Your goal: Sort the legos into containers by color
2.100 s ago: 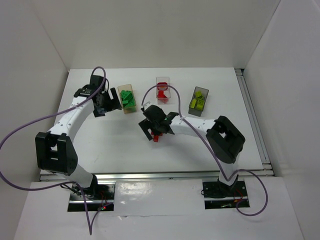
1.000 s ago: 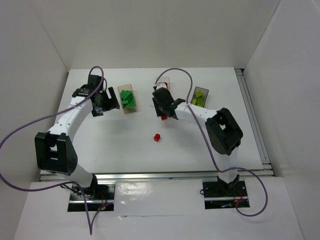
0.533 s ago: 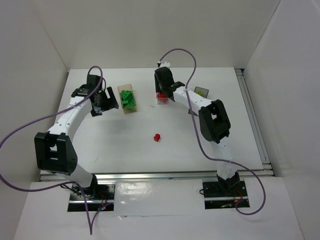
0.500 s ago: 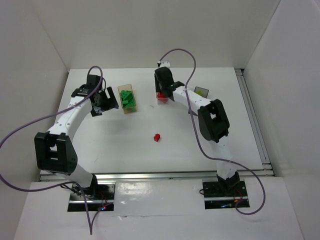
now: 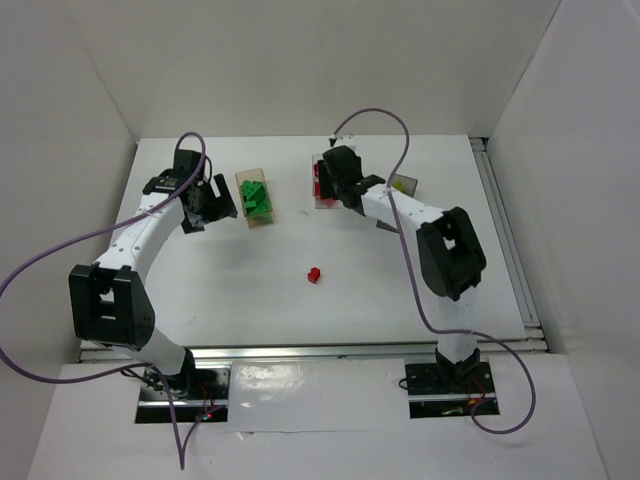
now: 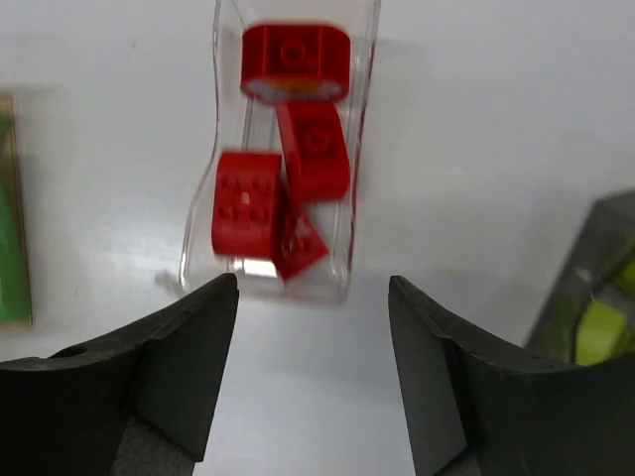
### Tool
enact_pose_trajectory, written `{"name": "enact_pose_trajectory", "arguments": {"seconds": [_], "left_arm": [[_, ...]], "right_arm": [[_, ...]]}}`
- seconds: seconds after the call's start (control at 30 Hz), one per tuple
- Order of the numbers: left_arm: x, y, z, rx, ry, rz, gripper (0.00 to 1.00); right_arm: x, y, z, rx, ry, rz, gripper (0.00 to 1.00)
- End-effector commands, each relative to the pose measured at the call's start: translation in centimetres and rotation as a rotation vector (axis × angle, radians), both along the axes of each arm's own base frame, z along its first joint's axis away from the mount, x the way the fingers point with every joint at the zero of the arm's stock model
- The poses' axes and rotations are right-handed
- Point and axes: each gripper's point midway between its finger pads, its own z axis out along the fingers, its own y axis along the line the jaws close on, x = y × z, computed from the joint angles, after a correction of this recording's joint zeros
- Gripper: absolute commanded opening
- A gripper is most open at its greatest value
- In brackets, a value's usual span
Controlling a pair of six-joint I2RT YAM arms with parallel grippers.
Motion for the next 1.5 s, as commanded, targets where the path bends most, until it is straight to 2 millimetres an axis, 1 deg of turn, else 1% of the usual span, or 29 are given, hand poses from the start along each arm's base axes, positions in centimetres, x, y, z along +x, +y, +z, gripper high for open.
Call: {"name": "enact_pose_trajectory", "arguments": {"seconds": [0.0,0.03,0.07,0.1,0.13,0.2,0.23,0.27,0.3,0.37,0.4,0.43,0.47,0.5,0.57,0.67,0.73,0.8,0.87,0.9,0.93,1.03,1.07,1.17,1.2,1.23,1.33,1.43,1.47], "left_arm": [[0.4,0.2,1.6,-0.001,-0.045,0.000,0.95],[0.4,0.2,1.6,-0.001,-0.045,0.000,0.95],[0.4,0.3,1.6,0.007,-0.046,0.005,0.95],[0.4,0.3,1.6,0.007,-0.046,0.005,0.95],[0.4,0.3,1.6,0.007,-0.046,0.005,0.95],[0.4,0.3,1.6,0.007,-0.046,0.005,0.95],[0.4,0.3,1.6,0.007,-0.046,0.005,0.95],[0.4,0.3,2.0,0.001,-0.055,0.012,0.95],[0.4,0.0,2.0,0.000,-0.055,0.003,0.95],[0.4,0.0,2.0,0.000,-0.055,0.003,0.95],[0.1,-0.2,1.6,-0.006,-0.045,-0.002,0.95],[0.1,-0.2,1.6,-0.006,-0.045,-0.002,0.95],[0.1,-0.2,1.6,-0.006,-0.045,-0.002,0.95],[0.0,-0.2,1.3,-0.006,-0.036,-0.002,0.95],[-0.1,-0.2,1.6,-0.006,-0.045,-0.002,0.95],[-0.4,-0.5,1.2,-0.006,-0.035,-0.011,0.95],[-0.4,-0.5,1.2,-0.006,-0.035,-0.011,0.95],[-0.4,-0.5,1.2,-0.006,-0.035,-0.011,0.95],[-0.4,-0.5,1.2,-0.006,-0.035,-0.011,0.95],[-0.4,-0.5,1.2,-0.006,-0.035,-0.011,0.95],[-0.4,-0.5,1.2,-0.006,-0.035,-0.011,0.95],[-0.4,-0.6,1.2,-0.013,-0.034,-0.016,0.95],[-0.4,-0.6,0.9,-0.012,-0.025,-0.016,0.95],[-0.2,-0.7,1.2,-0.013,-0.034,-0.016,0.95],[-0.1,-0.7,1.2,-0.013,-0.034,-0.016,0.95],[-0.1,-0.7,1.2,-0.013,-0.034,-0.016,0.95],[-0.1,-0.7,1.2,-0.013,-0.034,-0.016,0.95],[-0.1,-0.5,1.2,-0.006,-0.035,-0.011,0.95],[-0.1,-0.5,1.2,-0.006,-0.035,-0.011,0.95]], "right_arm": [[-4.8,1.0,5.2,0.078,-0.067,0.025,0.68],[-6.9,0.9,3.0,0.071,0.001,0.042,0.71],[-8.2,1.2,2.5,0.073,0.029,0.062,0.71],[-9.7,2.0,2.0,0.077,0.058,0.091,0.83],[-10.9,2.4,1.9,0.084,0.081,0.110,0.88],[-13.8,3.6,-0.2,0.086,0.174,0.144,1.00],[-15.0,3.7,-1.1,0.070,0.216,0.156,1.00],[-16.4,4.4,-1.8,0.060,0.239,0.177,1.00],[-17.2,5.0,-1.8,0.077,0.248,0.188,1.00],[-18.7,5.2,-2.8,0.064,0.286,0.194,1.00],[-19.1,5.7,-3.6,0.074,0.306,0.183,1.00],[-19.5,5.5,-4.2,0.070,0.330,0.165,1.00],[-19.6,5.4,-4.3,0.074,0.340,0.154,0.96],[-19.8,5.0,-5.0,0.061,0.358,0.132,0.94],[-20.4,4.8,-6.0,0.063,0.391,0.114,0.91],[-20.8,5.5,-6.3,0.090,0.417,0.134,0.80],[-21.7,6.2,-7.4,0.069,0.453,0.157,0.77],[-22.2,6.9,-7.3,0.067,0.461,0.165,0.75],[-22.9,7.1,-8.3,0.037,0.475,0.160,0.73],[-22.7,7.1,-8.1,0.039,0.472,0.144,0.72],[-23.1,6.9,-8.6,0.020,0.480,0.134,0.72],[-23.3,7.6,-8.3,0.018,0.474,0.139,0.67],[-23.1,7.5,-8.3,0.010,0.463,0.130,0.60],[-23.0,7.4,-8.4,-0.009,0.450,0.112,0.48],[-22.6,7.1,-8.0,-0.016,0.425,0.097,0.41],[-22.2,7.3,-7.5,-0.011,0.409,0.093,0.38],[-20.9,6.8,-6.5,-0.042,0.367,0.080,0.30],[-18.4,5.9,-4.6,-0.058,0.311,0.060,0.29],[-17.2,6.0,-3.4,-0.045,0.280,0.049,0.29]]}}
